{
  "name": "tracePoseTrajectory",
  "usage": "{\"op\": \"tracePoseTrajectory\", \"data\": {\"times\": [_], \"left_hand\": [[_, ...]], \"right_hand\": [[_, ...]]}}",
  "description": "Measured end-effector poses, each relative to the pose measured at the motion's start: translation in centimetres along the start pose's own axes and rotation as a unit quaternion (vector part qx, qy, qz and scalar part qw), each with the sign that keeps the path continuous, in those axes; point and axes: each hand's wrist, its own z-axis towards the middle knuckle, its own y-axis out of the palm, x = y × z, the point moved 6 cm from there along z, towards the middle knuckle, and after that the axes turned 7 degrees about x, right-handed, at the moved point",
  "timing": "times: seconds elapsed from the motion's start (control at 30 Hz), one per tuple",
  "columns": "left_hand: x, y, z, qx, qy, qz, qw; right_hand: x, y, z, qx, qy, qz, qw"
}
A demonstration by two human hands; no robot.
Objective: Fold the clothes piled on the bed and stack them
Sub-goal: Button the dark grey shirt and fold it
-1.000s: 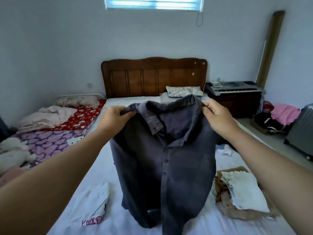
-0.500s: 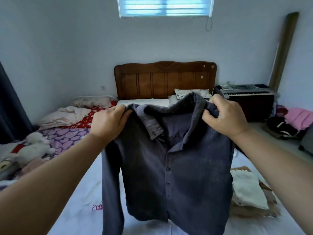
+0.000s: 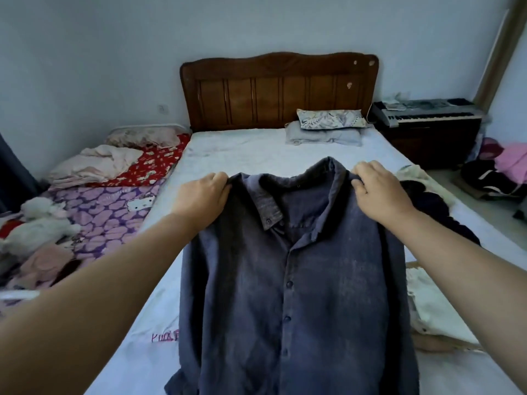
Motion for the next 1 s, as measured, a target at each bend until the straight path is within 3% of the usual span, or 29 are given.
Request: {"op": "tracePoseTrajectory", "data": {"times": [0.17, 0.43, 0.57, 0.63, 0.7, 0.8, 0.87, 1.0], "left_hand": [[-2.5, 12.9, 2.6, -0.138, -0.034, 0.003, 0.99], [-4.1, 30.0, 2.9, -0.274, -0.104, -0.069, 0.954], [-4.5, 37.3, 1.6, -0.32, -0.079, -0.011, 0.944], [-4.9, 40.4, 0.5, -0.35, -0.15, -0.051, 0.923], [-5.5, 43.7, -0.6, -0.356, -0.262, -0.12, 0.889], [-6.0, 47.7, -2.2, -0.319, -0.379, -0.211, 0.843], [-5.9, 49.6, -2.8, -0.304, -0.358, -0.228, 0.853], [-4.1, 53.6, -4.3, -0.372, -0.097, -0.207, 0.899]], "right_hand": [[5.1, 11.4, 2.3, -0.066, 0.095, 0.008, 0.993], [11.2, 25.2, 1.9, -0.133, 0.196, -0.075, 0.969], [14.0, 32.3, -0.1, -0.162, 0.327, 0.012, 0.931], [15.0, 35.6, -1.2, -0.172, 0.386, 0.076, 0.903], [15.8, 38.5, -1.5, -0.16, 0.397, 0.1, 0.898], [16.2, 42.3, -1.7, -0.216, 0.313, 0.052, 0.924], [16.3, 45.5, -2.3, -0.299, 0.221, 0.025, 0.928], [17.9, 50.7, -3.4, -0.391, 0.135, -0.006, 0.91]]}}
